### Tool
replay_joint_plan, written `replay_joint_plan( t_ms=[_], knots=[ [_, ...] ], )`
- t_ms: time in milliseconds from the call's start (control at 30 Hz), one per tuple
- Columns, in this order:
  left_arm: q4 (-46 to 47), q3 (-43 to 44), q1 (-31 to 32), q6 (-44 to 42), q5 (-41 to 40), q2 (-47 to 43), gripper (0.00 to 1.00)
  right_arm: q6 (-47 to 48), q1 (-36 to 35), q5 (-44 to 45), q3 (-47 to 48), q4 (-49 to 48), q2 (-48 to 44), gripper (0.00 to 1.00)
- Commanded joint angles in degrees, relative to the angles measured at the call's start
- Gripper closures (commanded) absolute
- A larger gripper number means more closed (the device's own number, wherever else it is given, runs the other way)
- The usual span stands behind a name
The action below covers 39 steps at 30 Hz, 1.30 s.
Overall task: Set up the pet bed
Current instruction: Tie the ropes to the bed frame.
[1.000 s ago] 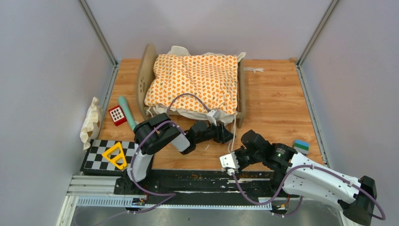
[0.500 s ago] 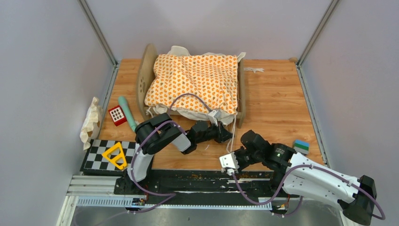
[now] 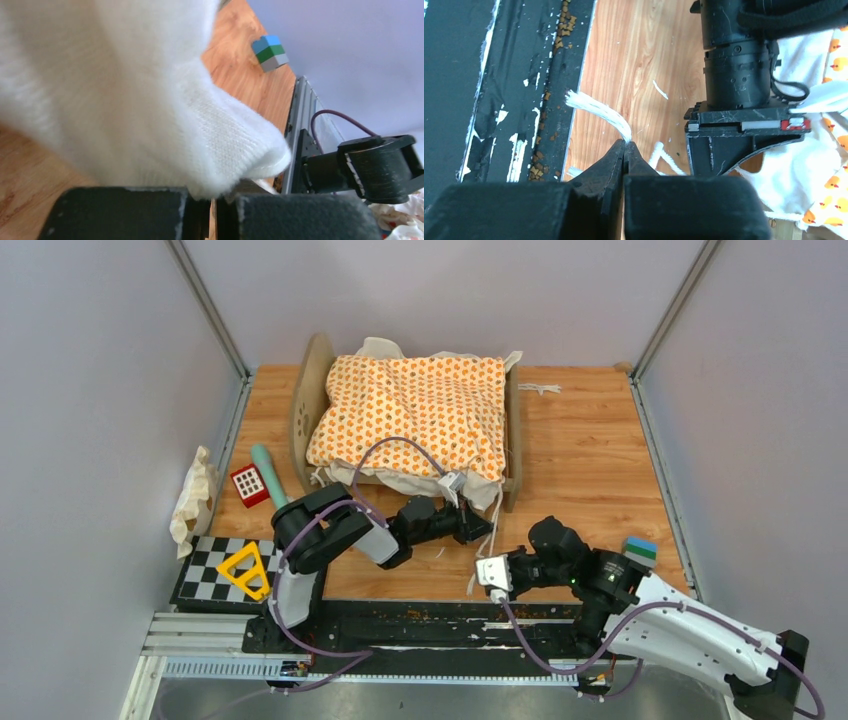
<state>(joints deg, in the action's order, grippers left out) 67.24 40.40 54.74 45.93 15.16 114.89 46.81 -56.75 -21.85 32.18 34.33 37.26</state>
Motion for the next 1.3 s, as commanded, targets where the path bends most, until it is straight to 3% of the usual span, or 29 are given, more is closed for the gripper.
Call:
replay_joint_plan(
  t_ms=[0, 700, 1000, 1267],
  knots=[
    [-1.1, -0.5, 0.4, -2.7, -0.7, -5.7, 1.00, -6.4, 0.2, 5.3, 0.3, -3.1, -0.2, 1.00],
    [-12.5, -1.4, 0.3, -7.2, -4.5, -12.6, 1.00, -27.6, 2.3, 25.6, 2.9, -3.8, 2.5, 1.00],
    [-21.5, -0.7, 0.3, -10.1, -9.4, -17.8, 1.00, -33.0, 3.0, 28.8, 8.2, -3.0, 11.0, 1.00],
    [-28.0, 1.3, 0.4, -11.9, -12.3, -21.3, 1.00, -50.5, 3.2, 34.5, 14.5, 0.8, 21.4, 1.00]
  ],
)
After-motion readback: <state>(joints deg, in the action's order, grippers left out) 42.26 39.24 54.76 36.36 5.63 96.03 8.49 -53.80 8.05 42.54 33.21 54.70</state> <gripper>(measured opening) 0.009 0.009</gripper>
